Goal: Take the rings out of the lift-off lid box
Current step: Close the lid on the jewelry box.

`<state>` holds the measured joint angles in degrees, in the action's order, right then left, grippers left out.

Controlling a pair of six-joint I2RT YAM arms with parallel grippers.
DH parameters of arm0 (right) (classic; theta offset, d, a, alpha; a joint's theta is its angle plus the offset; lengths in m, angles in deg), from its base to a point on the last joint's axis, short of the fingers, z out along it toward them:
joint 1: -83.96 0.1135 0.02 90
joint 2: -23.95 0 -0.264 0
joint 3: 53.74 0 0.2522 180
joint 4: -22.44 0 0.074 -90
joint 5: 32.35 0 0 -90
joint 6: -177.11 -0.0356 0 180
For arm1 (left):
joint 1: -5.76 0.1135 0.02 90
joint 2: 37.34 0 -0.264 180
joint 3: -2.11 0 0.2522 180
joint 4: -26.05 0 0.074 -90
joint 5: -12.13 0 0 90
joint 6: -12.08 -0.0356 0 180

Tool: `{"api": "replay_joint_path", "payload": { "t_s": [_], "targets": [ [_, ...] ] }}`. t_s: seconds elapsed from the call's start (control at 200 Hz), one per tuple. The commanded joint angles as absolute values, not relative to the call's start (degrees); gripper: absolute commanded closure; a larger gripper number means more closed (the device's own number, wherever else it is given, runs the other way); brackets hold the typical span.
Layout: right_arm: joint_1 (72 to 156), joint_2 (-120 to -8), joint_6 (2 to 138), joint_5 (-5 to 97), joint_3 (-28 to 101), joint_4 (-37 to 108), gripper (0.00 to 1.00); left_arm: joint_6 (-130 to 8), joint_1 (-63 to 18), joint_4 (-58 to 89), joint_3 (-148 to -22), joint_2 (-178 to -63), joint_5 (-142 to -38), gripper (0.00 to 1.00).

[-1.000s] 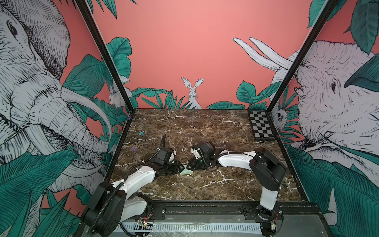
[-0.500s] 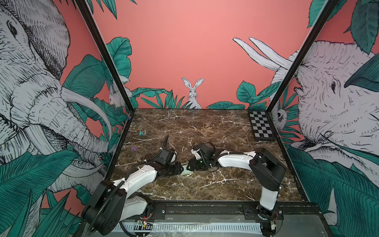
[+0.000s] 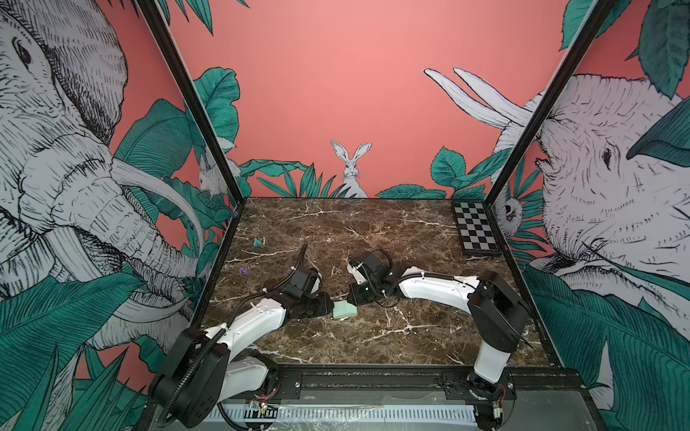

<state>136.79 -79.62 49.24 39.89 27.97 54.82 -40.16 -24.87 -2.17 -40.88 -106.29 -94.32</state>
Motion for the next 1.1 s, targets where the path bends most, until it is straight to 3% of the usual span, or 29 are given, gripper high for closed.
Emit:
{"api": "replay_joint_path", "payload": {
  "t_s": [0.0,0.535,1.095],
  "targets": [
    [137.2,-79.68,50.18,39.52,28.05,57.04,0.83,-39.31,-25.55,-2.87,-41.93,-106.36,-93.81,0.63],
    [137.24,-85.49,57.84,40.34,28.81,59.04,0.88,-32.99,-28.63,2.8,-38.82,-107.95,-93.3,0.67],
    [135.08,-87.95,70.74,41.22,42.01,63.93,0.81,-17.06,-42.83,9.96,-39.57,-110.64,-82.8,0.65]
  ]
}}
